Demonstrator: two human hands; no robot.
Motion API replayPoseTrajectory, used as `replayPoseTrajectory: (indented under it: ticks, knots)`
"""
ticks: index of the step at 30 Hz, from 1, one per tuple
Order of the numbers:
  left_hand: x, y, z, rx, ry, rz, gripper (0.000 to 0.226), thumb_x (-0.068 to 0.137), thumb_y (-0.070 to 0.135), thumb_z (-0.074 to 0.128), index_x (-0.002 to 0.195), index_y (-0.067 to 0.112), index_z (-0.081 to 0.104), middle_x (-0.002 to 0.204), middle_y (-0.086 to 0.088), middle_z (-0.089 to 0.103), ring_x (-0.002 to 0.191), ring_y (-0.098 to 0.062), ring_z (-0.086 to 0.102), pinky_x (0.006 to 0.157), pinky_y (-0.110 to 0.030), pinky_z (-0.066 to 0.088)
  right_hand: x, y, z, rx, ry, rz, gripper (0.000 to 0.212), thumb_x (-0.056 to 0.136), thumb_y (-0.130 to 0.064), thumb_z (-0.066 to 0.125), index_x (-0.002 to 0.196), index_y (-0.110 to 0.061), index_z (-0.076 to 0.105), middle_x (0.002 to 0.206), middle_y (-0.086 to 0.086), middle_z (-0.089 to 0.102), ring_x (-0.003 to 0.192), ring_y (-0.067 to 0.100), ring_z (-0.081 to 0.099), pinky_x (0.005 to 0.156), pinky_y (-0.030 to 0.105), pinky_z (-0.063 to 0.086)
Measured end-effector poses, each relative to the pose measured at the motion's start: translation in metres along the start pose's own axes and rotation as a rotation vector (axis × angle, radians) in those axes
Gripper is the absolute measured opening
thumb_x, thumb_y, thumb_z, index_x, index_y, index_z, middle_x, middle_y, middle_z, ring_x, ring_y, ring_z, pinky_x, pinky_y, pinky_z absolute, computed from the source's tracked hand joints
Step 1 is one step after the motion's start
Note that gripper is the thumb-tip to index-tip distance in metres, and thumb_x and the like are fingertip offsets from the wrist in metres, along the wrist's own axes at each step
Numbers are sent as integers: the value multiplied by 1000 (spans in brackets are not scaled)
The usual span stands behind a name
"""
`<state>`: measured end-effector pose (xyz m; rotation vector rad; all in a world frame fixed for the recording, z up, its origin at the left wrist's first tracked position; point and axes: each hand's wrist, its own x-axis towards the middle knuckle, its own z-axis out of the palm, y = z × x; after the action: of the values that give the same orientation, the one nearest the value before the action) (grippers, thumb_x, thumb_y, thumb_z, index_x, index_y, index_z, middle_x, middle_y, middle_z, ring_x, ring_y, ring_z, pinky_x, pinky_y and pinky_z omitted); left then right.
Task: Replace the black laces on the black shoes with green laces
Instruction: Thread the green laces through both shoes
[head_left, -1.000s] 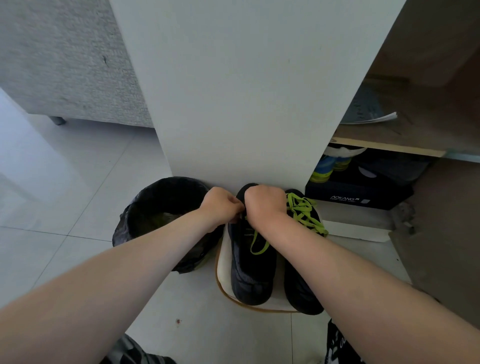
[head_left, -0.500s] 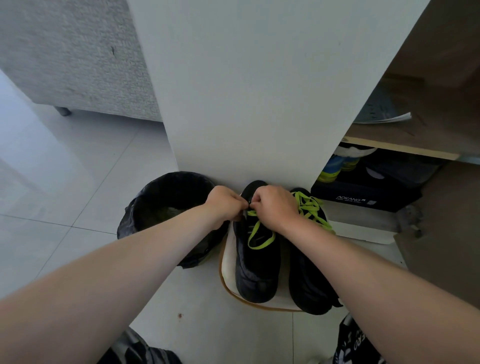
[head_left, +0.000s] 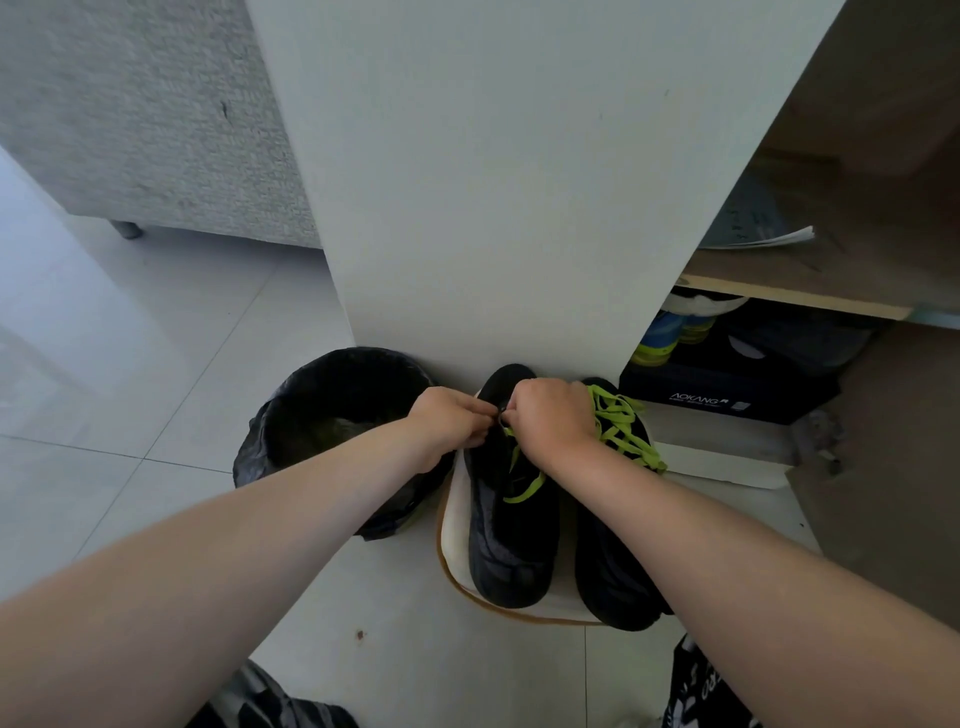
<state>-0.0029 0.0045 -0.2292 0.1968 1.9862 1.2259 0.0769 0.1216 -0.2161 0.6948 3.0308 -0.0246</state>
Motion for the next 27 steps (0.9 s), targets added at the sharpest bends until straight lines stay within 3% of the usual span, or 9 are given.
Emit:
replayPoseTrajectory:
  ticks: [5, 10, 13, 18, 22, 27]
  knots:
    - [1, 2, 3, 142, 70, 70, 20, 92, 6, 64, 109, 10, 75, 93, -5, 72, 83, -16, 68, 80, -26, 59, 4, -3, -3, -163, 13, -53, 13, 95, -34, 61, 98, -24, 68, 102, 0, 71, 105, 23, 61, 83, 37, 35]
    - [2, 4, 7, 391, 179, 145, 20, 92, 14, 64, 106, 18, 78, 107, -1, 74, 102, -18, 68, 96, -34, 53, 6, 2, 2, 23, 12, -133, 19, 97, -39, 59, 100, -29, 75, 98, -4, 71, 105, 21, 57, 80, 36, 27]
    - [2, 4, 6, 315, 166, 114, 20, 91, 13, 66, 106, 17, 78, 107, -1, 74, 101, -18, 68, 96, -33, 53, 4, 7, 5, 158, 32, -119, 16, 94, -37, 62, 95, -30, 77, 95, -5, 71, 102, 20, 57, 80, 35, 27]
    - [1, -6, 9, 117, 135, 43, 23, 88, 6, 68, 108, 14, 76, 106, -4, 74, 99, -18, 68, 96, -35, 55, 1, 7, 7, 179, 61, -141, 14, 92, -34, 65, 92, -27, 78, 96, -5, 72, 100, 21, 58, 81, 34, 31]
    - [2, -7, 7, 27, 96, 29, 24, 90, 6, 66, 112, 12, 74, 95, -5, 73, 85, -14, 69, 81, -25, 58, 1, 3, 6, 66, 82, -165, 17, 93, -34, 60, 95, -30, 76, 97, -6, 71, 100, 19, 59, 79, 35, 30]
    - [1, -4, -2, -106, 112, 0, 13, 92, 10, 67, 102, 6, 75, 81, -6, 68, 73, -12, 64, 68, -19, 58, 0, 1, 5, 146, 137, -156, 14, 92, -37, 65, 90, -29, 76, 95, -8, 71, 98, 18, 60, 81, 36, 32]
